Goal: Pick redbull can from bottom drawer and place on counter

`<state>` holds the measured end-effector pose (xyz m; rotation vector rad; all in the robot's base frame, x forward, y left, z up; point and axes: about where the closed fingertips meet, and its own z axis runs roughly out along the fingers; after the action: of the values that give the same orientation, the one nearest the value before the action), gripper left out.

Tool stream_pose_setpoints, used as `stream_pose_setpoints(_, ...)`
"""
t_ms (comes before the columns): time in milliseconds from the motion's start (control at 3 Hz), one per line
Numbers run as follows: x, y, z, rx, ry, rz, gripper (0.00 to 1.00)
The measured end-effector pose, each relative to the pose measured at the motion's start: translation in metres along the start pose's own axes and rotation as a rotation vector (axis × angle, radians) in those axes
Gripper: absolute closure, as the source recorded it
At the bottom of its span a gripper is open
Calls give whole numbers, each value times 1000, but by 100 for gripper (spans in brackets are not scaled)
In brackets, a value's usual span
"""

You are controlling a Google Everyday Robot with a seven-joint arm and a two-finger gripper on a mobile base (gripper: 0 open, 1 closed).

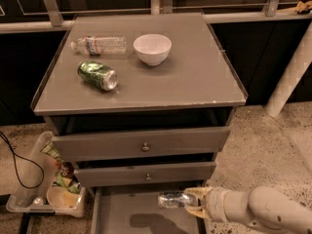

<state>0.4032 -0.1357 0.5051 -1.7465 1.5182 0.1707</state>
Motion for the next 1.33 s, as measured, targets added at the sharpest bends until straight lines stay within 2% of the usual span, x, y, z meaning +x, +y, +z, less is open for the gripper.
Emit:
stream_pose_setpoints(333,-26,-49,-38,37,51,-53,100)
stream_pose_setpoints(667,-31,-57,-47,46,69,-75,100)
stream_pose_setpoints(1000,-34,-55,-48,31,72,-73,100)
stream_pose_setpoints(1333,-50,-79,-88,78,73,-96,100)
